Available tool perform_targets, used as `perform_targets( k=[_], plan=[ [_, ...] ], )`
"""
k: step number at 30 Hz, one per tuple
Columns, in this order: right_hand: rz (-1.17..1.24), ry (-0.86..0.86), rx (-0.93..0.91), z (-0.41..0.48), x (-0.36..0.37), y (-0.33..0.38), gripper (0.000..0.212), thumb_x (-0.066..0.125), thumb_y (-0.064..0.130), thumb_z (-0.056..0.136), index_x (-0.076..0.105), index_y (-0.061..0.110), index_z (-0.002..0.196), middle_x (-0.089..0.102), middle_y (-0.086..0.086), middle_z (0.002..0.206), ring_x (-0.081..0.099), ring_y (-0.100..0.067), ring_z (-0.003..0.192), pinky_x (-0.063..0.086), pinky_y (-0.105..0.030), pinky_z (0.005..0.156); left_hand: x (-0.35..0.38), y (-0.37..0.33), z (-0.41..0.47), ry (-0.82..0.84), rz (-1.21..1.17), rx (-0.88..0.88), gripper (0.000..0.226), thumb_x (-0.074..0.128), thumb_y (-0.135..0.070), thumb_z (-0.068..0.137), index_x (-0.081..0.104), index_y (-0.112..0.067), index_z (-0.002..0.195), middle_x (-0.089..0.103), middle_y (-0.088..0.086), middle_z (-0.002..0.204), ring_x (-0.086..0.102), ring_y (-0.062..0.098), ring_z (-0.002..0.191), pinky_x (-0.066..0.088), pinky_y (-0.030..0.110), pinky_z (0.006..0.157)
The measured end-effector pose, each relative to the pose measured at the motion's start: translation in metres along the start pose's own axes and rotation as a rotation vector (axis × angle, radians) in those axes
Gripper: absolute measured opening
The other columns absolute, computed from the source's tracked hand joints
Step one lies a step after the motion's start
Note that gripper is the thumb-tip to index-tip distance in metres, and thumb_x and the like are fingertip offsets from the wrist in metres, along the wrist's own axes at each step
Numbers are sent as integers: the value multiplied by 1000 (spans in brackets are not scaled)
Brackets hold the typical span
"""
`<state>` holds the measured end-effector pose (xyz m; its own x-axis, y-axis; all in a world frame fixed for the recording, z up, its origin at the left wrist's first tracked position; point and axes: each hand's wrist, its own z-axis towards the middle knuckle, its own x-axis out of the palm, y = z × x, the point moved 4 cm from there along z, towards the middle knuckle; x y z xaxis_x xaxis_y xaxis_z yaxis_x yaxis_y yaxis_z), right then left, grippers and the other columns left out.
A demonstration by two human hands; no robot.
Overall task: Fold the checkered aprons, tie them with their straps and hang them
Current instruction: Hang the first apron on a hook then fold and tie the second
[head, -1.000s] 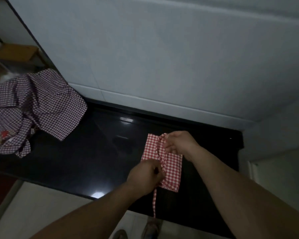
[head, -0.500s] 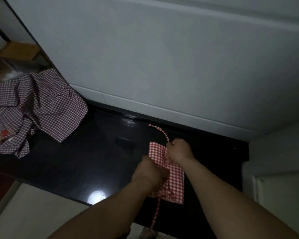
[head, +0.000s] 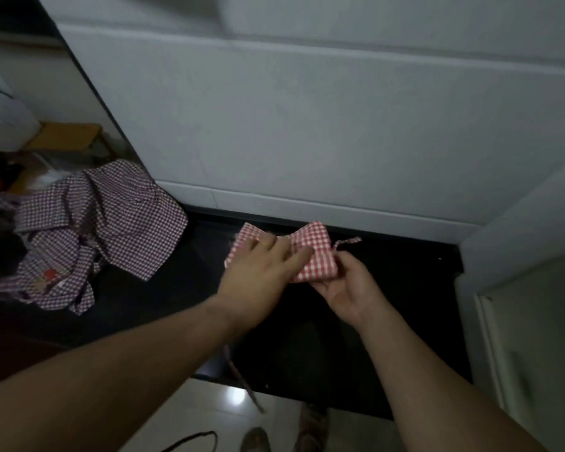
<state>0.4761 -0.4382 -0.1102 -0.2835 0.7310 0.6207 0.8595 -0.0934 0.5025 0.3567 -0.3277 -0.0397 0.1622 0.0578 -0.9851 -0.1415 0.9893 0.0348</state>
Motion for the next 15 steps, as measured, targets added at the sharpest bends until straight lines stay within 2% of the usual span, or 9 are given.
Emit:
perform_targets(
  k=[1,3,4,5,6,9,10,13,15],
  plan=[
    [-74,-83,-8,-3,-14,-5,35,47,19,104,67,-2,124,75,-21,116,75,-29,104,58,-41,88,16,-13,-8,110,-57,17,69,50,-26,90,36,-32,157,53,10,137,51,36,124,45,48,99],
    [-381,-308,-13,-15,-57,-19,28,54,18,101,70,2,119,78,-17,108,76,-29,96,59,-37,79,66,-46,-33,431,-175,34,86,56,-31,95,7,-35,166,20,14,169,22,36,154,24,55,123],
    [-503,-394,-7,-22,-79,-26,24,58,17,101,70,4,117,78,-16,107,76,-28,96,58,-35,77,88,-62,-47,552,-204,39,92,58,-41,97,-3,-34,166,3,11,174,5,34,159,10,56,127],
    [-553,-454,-8,-28,-96,-30,19,60,17,101,69,6,114,77,-15,108,74,-26,95,57,-33,75,104,-74,-56,594,-213,42,95,56,-50,98,-8,-32,166,-6,9,175,-6,32,160,2,57,128],
    [-551,-483,-20,-33,-109,-32,16,61,16,101,69,7,112,77,-14,108,73,-24,94,55,-32,73,115,-83,-60,571,-230,31,94,52,-57,99,-9,-30,166,-8,7,175,-10,30,160,-1,57,128],
    [-527,-475,-51,-41,-116,-31,10,60,12,99,70,10,103,76,-14,108,71,-26,98,56,-36,82,122,-85,-57,434,-251,42,84,40,-65,100,3,-30,167,7,7,175,-1,30,161,-3,57,128],
    [-540,-477,-77,-43,-111,-27,9,61,11,98,70,11,101,76,-13,107,71,-27,100,55,-38,83,122,-82,-55,415,-223,60,83,38,-67,100,5,-31,167,7,8,174,-3,32,160,-4,59,127],
    [-705,-563,-230,-52,-103,-27,7,65,15,96,72,13,96,75,-6,99,69,-21,94,50,-33,76,127,-82,-59,491,-166,63,86,37,-69,100,-8,-34,165,-19,11,172,-23,36,157,-12,66,122],
    [-964,-562,-433,-57,-88,-24,7,67,18,96,72,19,91,71,1,95,67,-15,90,51,-33,77,131,-85,-59,531,-158,51,89,37,-70,99,-12,-34,165,-26,13,170,-28,37,155,-14,68,120]
  ],
)
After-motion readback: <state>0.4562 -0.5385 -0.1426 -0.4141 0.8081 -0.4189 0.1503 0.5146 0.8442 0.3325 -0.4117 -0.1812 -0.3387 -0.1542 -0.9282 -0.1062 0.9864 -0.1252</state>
